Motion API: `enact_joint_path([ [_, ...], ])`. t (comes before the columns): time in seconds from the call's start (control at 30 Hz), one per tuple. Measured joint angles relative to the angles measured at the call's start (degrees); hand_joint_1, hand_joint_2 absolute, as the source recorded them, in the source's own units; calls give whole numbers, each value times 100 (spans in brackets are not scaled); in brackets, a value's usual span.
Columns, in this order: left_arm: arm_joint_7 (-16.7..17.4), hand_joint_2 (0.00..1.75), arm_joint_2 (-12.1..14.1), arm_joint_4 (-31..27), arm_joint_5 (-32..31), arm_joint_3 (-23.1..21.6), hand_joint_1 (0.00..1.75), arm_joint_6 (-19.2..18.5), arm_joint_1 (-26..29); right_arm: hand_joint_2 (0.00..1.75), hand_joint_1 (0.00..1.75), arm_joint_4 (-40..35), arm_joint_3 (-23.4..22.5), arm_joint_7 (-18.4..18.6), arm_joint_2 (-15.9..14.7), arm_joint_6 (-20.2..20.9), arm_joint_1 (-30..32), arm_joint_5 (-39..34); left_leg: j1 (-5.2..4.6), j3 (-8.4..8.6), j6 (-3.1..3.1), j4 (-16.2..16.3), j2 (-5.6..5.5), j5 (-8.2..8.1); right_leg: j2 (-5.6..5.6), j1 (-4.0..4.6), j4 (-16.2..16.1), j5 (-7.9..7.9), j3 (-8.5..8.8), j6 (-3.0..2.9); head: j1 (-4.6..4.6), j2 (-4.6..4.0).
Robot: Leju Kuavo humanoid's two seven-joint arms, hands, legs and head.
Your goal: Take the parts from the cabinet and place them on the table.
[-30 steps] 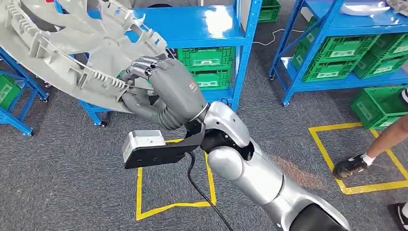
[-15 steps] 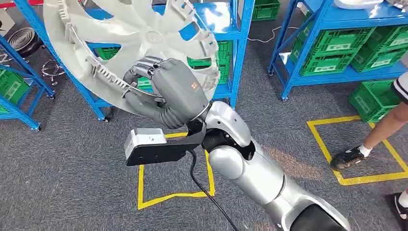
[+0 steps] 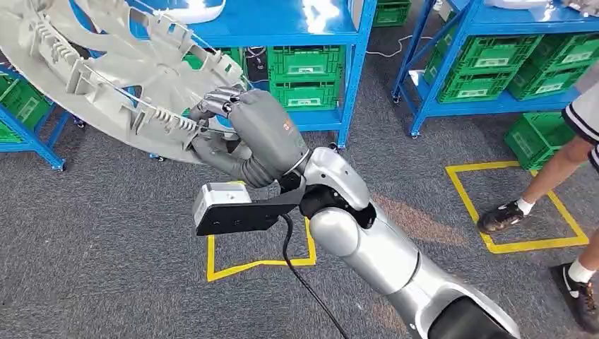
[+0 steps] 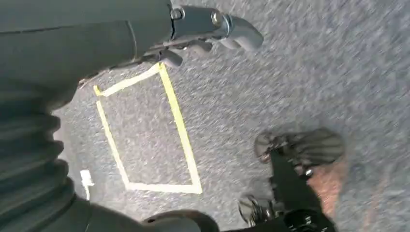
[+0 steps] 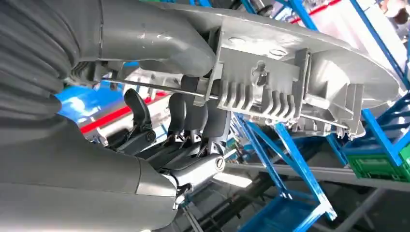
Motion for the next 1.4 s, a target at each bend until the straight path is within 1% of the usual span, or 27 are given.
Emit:
enact_joint_path([
  [0.03, 0, 175, 0, -2, -15, 0, 0, -7, -5, 175, 175, 0, 9, 0, 0, 0, -10, -2, 2, -75, -20, 0, -7, 86, 3, 17, -536, -18, 458, -54, 0, 0],
  [0.07, -4, 175, -13, -2, -28, 0, 0, -9, -7, 175, 175, 0, 17, 2, 4, 0, -30, -2, 6, -109, -50, 6, -16, 147, 8, 45, -1119, -278, 946, -114, 0, 0],
  [0.1, -15, 175, -11, -2, -46, 0, 0, -15, -6, 175, 175, 0, 22, 2, 11, 0, -50, -4, 3, -134, -91, -2, -15, 218, 5, 79, -1638, -480, 1203, -117, -6, 0],
  [0.13, -15, 175, -11, -2, -63, 0, 0, -17, -7, 175, 175, 2, 33, -2, 9, 0, -52, -9, 17, -123, -133, -70, -9, 315, 7, 95, -1544, -391, 1099, -105, -2, 0],
  [0.2, -13, 175, -4, 0, -66, 0, 0, -28, 1, 175, 175, 13, 39, 0, 4, 0, -64, -9, 25, -130, -222, -191, -13, 494, 15, 124, -1575, -278, 1004, -164, 50, 0],
  [0.23, -13, 175, 18, 7, -65, 0, 0, -31, 1, 175, 175, 26, 44, -4, 2, 0, -74, -9, 48, -173, -238, -196, -11, 464, -25, 46, -1638, -140, 931, -220, 42, 0],
  [0.27, -13, 175, 15, 7, -65, 0, 0, -37, 4, 175, 175, 28, 52, -2, 7, 0, -85, -9, 23, -244, -249, -104, -18, 187, -16, 52, -1650, -58, 859, -262, 33, 0],
  [0.33, -37, 175, 9, 9, -68, 0, 0, -59, 11, 175, 175, 46, 55, -2, 7, -2, -109, -9, 31, -370, -282, 583, -9, -603, -6, 56, -1647, 97, 653, -304, -11, 0],
  [0.37, -69, 175, 13, 7, -68, 0, 0, -59, 5, 175, 175, 61, 61, -4, 7, -2, -109, -9, 21, -414, -298, 972, -10, -802, -10, 62, -1644, 166, 570, -311, -13, 0],
  [0.4, -109, 175, 22, 7, -70, 0, 0, -59, -5, 175, 175, 81, 72, -4, 7, -2, -108, -9, 15, -465, -307, 1418, -11, -787, -22, 70, -1635, 253, 463, -307, -13, 0],
  [0.43, -131, 175, 31, 7, -72, 0, 0, -59, -8, 175, 175, 101, 87, -4, 7, -2, -108, -9, 15, -467, -314, 1707, -11, -520, -33, 76, -1618, 331, 355, -303, -11, 0],
  [0.5, -151, 175, 37, 7, -74, 0, 0, -59, -6, 175, 175, 127, 109, 0, 7, -2, -109, -9, 15, -218, -298, 1660, -10, -4, -37, 77, -1563, 456, 139, -281, -13, 0],
  [0.53, -168, 175, 42, 4, -74, 0, 0, -59, -10, 175, 175, 129, 122, 2, 7, -2, -111, -9, 15, 184, -269, 1220, -10, -37, -30, 77, -1512, 525, 14, -260, -13, 0],
  [0.6, -190, 175, 44, -22, -74, 0, 0, -59, -26, 175, 175, 129, 133, 6, 13, 0, -128, -17, -26, 1120, -218, -33, -5, -768, -28, 104, -1394, 562, -72, -214, -9, 0],
  [0.63, -206, 175, 42, -20, -74, -2, 0, -59, -46, 175, 175, 129, 142, -7, 11, 2, -138, -33, -36, 1120, -161, -136, 0, -887, -35, 102, -1373, 617, -87, -172, -2, 0],
  [0.73, -236, 175, 26, -9, -72, -2, 0, -59, -18, 175, 175, 131, 188, -31, 7, 11, -144, -55, -9, 1074, -25, -184, -5, -765, -50, 68, -1388, 687, -126, -61, -22, 0],
  [0.8, -238, 175, 35, -9, -70, 0, 0, -59, -11, 175, 175, 131, 194, -44, -4, 11, -173, -59, -2, 990, 31, -178, -27, -662, -11, 42, -929, 254, -320, 12, 11, 2],
  [0.87, -256, 175, 35, -9, -68, 0, 0, -59, -4, 175, 175, 133, 216, -48, -24, 11, -168, -55, -1, 861, 31, -169, -89, -565, -12, -4, 1, -241, -662, 68, 13, 0],
  [0.93, -258, 175, 35, -7, -65, 0, 0, -59, 17, 175, 175, 136, 266, -46, -46, 11, -159, -52, 7, 743, 6, -141, -167, -498, -11, -29, 386, -359, -739, 90, 13, 0],
  [0.97, -264, 175, 33, -4, -65, 2, 0, -59, 26, 175, 175, 135, 282, -46, -55, 11, -159, -52, 15, 704, -13, -125, -220, -475, -6, -39, 179, -249, -570, 88, 9, 0],
  [1.03, -278, 175, 28, 0, -68, 2, 0, -59, 25, 175, 175, 136, 295, -44, -61, 11, -162, -37, 31, 653, -57, -93, -338, -441, 116, -50, -853, 140, 108, 54, 13, 0],
  [1.07, -284, 175, 20, -2, -68, 2, 0, -59, 20, 175, 175, 135, 295, -44, -66, 9, -167, -17, 57, 632, -81, -85, -379, -426, 361, -59, -1342, 167, 380, 13, 11, 2],
  [1.1, -289, 175, 11, -4, -70, 2, 0, -59, 4, 175, 175, 135, 295, -44, -70, 4, -165, 0, 33, 588, -128, -82, -422, -399, 401, -35, -1397, 143, 404, 5, 6, 0],
  [1.17, -288, 175, 11, -2, -79, 2, 0, -59, 2, 175, 175, 135, 295, -44, -92, -7, -176, 18, 55, 549, -205, -104, -496, -350, 294, 0, -1399, 174, 373, -24, 24, 0],
  [1.23, -286, 175, 11, 2, -92, 2, 0, -59, 12, 175, 175, 133, 295, -44, -94, -13, -182, 35, 68, 531, -306, -170, -599, -295, 181, -30, -1476, 235, 393, -134, 24, 0],
  [1.3, -289, 175, 4, 4, -105, 0, 0, -59, 5, 175, 175, 133, 295, -42, -96, -15, -199, 37, 40, 383, -311, 136, -167, -522, 46, -38, -1535, 281, 416, -217, -24, 0],
  [1.4, -288, 175, 4, 7, -127, 0, 0, -59, -16, 175, 175, 136, 299, -37, -114, -15, -173, 42, 40, -210, -357, 1457, -55, -1151, -156, 2, -1531, 288, 366, -257, -31, 0],
])
